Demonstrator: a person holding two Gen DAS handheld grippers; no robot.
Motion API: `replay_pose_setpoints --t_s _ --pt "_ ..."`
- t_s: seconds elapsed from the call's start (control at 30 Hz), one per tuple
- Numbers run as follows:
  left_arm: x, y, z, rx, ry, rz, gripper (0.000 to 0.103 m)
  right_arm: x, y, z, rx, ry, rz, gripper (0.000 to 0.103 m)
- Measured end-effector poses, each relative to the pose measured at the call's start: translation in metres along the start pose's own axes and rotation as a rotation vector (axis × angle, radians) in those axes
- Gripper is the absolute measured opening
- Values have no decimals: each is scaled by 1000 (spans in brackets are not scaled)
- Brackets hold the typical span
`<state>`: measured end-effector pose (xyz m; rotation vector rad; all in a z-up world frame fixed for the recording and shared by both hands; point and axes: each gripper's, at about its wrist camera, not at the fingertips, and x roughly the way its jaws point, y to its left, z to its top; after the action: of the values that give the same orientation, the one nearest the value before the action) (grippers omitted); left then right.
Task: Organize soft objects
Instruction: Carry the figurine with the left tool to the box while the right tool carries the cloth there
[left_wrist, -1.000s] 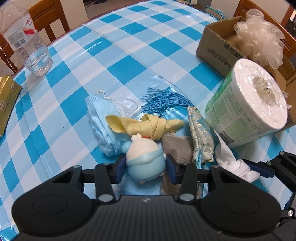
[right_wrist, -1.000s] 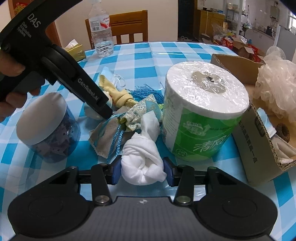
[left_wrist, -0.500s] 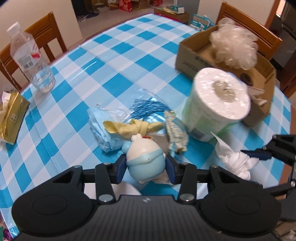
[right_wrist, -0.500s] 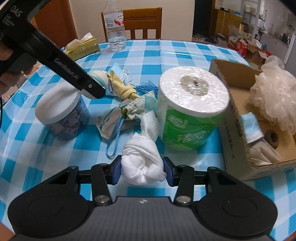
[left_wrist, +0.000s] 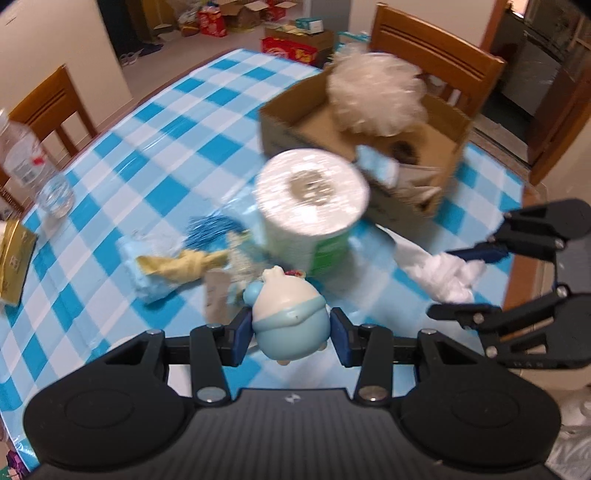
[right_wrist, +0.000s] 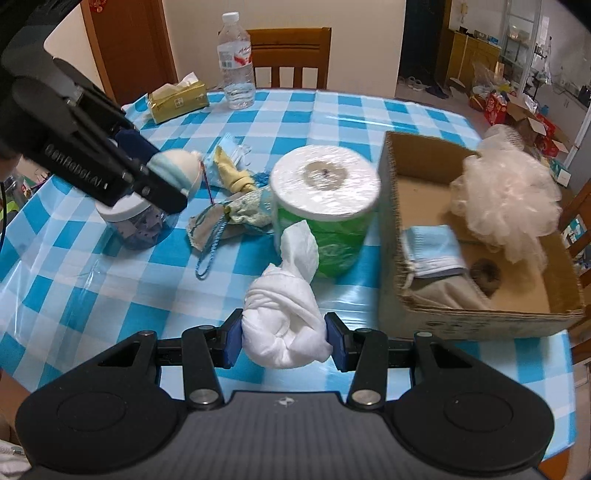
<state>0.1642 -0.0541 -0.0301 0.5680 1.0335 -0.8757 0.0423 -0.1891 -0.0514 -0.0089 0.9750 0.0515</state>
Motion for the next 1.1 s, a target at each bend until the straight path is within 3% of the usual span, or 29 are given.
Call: replay_pose_setpoints --t_s 0.23,0.53,0.93,1.1 --pt "-7 -47 25 46 -36 -40 44 -29 -39 -1 -21 -38 -32 51" --pt "0 -82 84 57 -103 -39 44 -30 -93 10 -27 -67 -32 51" --pt "41 -86 159 -13 -126 -9 44 -12 -145 28 -64 -76 7 51" --pt "63 -80 178 -40 -121 22 52 -6 -160 35 -69 -79 11 51"
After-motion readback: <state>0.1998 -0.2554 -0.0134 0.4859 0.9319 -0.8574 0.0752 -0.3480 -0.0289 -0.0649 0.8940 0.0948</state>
